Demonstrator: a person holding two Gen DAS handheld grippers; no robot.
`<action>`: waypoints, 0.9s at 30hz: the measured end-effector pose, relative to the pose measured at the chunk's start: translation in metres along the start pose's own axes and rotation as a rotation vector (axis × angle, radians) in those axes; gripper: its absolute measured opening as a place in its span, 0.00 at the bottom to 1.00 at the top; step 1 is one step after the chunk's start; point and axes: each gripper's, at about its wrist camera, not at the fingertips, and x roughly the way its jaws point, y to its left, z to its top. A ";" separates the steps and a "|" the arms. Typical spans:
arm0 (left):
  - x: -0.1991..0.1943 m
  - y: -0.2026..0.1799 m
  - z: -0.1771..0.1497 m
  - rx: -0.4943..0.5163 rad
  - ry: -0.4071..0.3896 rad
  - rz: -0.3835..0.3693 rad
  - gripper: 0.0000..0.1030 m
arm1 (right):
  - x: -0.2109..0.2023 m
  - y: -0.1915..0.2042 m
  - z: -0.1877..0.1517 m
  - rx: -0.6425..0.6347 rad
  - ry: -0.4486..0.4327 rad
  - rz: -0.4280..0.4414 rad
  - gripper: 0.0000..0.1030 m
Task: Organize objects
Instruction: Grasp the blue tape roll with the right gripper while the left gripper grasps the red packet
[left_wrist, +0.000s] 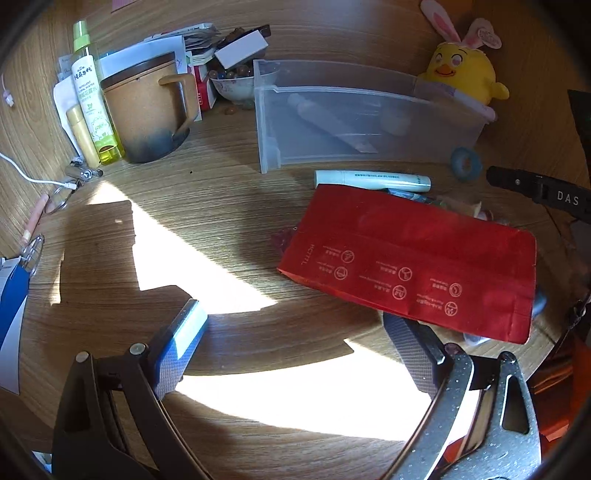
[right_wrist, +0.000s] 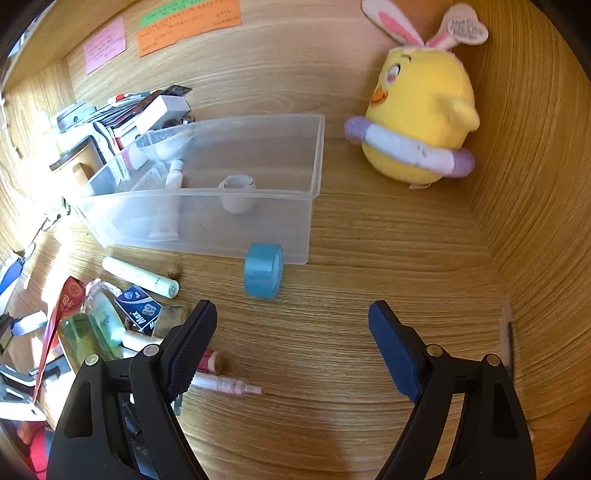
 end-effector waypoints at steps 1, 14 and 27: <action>-0.001 -0.001 0.001 0.001 -0.010 0.007 0.95 | 0.002 0.000 0.001 0.006 0.004 0.010 0.80; -0.009 0.005 0.029 0.004 -0.100 -0.017 0.95 | 0.026 0.010 0.015 0.019 0.041 0.062 0.55; 0.001 0.016 0.061 -0.062 -0.056 -0.204 0.83 | 0.046 0.003 0.019 0.062 0.084 0.123 0.26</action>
